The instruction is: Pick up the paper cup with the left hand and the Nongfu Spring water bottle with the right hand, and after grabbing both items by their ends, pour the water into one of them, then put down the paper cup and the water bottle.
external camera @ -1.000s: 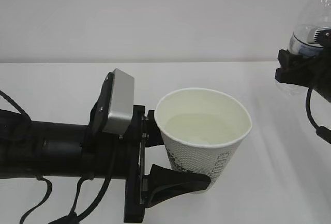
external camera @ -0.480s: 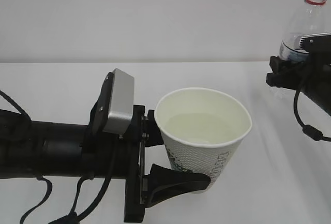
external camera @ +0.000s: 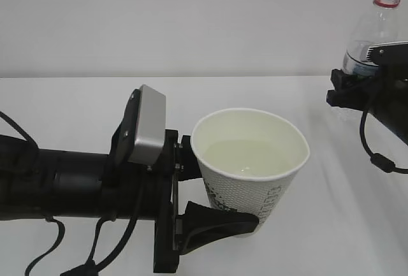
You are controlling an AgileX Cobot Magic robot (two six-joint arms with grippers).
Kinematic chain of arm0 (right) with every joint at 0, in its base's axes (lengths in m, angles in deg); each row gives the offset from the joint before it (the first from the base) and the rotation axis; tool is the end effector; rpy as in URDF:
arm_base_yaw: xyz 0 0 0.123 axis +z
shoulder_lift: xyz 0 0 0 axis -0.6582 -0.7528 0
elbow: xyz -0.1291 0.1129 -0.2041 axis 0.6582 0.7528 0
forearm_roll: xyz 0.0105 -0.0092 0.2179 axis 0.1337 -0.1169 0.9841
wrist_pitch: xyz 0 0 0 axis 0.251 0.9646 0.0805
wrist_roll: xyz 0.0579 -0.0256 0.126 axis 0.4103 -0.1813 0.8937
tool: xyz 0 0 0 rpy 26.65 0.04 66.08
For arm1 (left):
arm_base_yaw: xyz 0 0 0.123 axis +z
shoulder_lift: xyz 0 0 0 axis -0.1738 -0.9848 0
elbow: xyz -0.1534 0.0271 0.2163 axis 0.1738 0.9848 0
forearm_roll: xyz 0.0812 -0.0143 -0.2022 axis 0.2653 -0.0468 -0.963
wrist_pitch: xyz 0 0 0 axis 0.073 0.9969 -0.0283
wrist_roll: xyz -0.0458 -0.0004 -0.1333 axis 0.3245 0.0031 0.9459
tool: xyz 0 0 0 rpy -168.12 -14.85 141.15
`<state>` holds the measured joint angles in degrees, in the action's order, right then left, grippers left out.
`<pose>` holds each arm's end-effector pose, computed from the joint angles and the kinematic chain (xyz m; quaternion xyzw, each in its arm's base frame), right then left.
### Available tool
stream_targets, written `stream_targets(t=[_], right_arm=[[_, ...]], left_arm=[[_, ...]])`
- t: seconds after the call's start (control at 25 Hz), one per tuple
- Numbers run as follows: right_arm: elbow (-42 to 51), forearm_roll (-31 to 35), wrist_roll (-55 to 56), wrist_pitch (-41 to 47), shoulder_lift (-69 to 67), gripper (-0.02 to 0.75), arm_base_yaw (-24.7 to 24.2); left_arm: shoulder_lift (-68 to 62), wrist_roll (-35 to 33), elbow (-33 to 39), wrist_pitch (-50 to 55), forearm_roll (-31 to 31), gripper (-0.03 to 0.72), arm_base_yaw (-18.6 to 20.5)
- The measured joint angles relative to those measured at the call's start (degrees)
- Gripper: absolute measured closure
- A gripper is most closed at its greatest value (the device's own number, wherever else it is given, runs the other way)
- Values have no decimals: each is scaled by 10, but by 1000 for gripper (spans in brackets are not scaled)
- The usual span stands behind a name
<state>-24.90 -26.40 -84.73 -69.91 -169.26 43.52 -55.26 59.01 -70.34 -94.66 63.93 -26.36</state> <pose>0.3838 0.0147 0.1413 -0.0462 0.7748 -0.0165 0.6303 0.1905 -0.2689 0.1735 0.5206 0.5696 -0.4292 0.4693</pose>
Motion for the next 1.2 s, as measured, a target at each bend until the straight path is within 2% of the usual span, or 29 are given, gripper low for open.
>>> stream_targets(t=[0.48, 1.2], right_arm=[[0, 0, 0, 0, 0, 253, 0], [0, 0, 0, 0, 0, 253, 0]], left_arm=[[-3, -10, 0, 1, -67, 176, 0], [-3, -149, 0, 3, -311, 185, 0]])
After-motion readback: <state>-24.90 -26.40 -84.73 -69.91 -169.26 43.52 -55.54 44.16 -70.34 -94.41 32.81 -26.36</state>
